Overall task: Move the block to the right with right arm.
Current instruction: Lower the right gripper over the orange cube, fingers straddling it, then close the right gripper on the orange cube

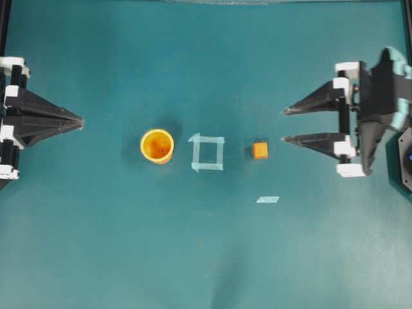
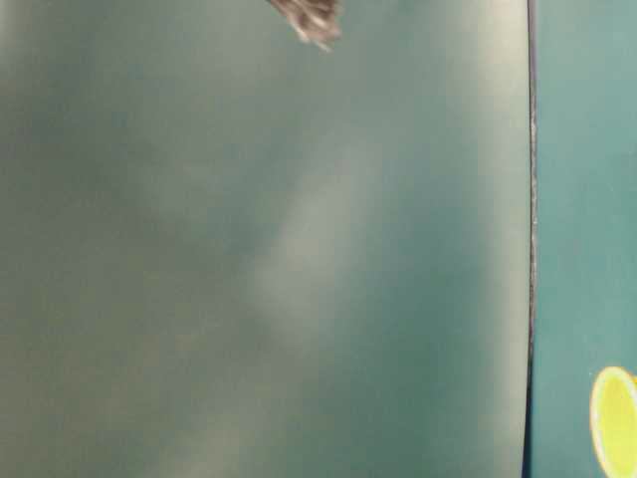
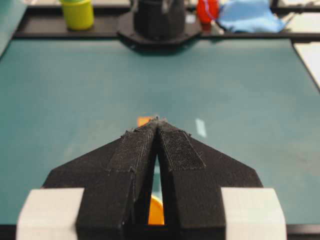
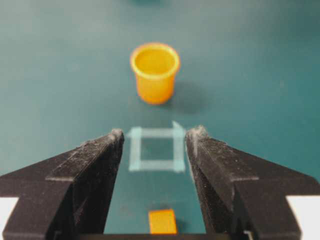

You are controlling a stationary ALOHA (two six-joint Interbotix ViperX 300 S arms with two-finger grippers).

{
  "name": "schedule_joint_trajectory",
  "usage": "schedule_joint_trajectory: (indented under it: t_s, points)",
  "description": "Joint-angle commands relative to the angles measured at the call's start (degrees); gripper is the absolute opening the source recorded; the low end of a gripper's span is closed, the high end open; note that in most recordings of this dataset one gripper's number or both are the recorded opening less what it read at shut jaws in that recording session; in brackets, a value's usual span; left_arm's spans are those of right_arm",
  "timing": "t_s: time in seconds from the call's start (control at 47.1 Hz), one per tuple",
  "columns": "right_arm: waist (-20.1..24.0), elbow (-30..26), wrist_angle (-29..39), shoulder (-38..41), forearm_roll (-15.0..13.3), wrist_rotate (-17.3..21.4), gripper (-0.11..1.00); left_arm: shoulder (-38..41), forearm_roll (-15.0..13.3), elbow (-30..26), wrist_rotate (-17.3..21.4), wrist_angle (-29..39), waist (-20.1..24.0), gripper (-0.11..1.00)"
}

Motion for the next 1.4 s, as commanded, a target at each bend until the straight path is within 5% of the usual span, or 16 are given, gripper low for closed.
schedule_joint_trajectory:
  t_s: [0.0, 0.34, 1.379]
  points:
    - [-0.6, -2.2, 0.7, 2.4, 0.1, 0.0, 0.58, 0.4, 0.1, -1.6, 0.0, -0.4, 0.1, 0.00]
    - [-0.8, -7.3, 7.5, 15.2, -2.6, -0.7, 0.59, 0.4, 0.1, -1.5, 0.0, 0.8, 0.1, 0.00]
    - [-0.8, -4.3, -2.0, 31.6, -2.5, 0.0, 0.59, 0.4, 0.2, -1.5, 0.0, 1.1, 0.1, 0.00]
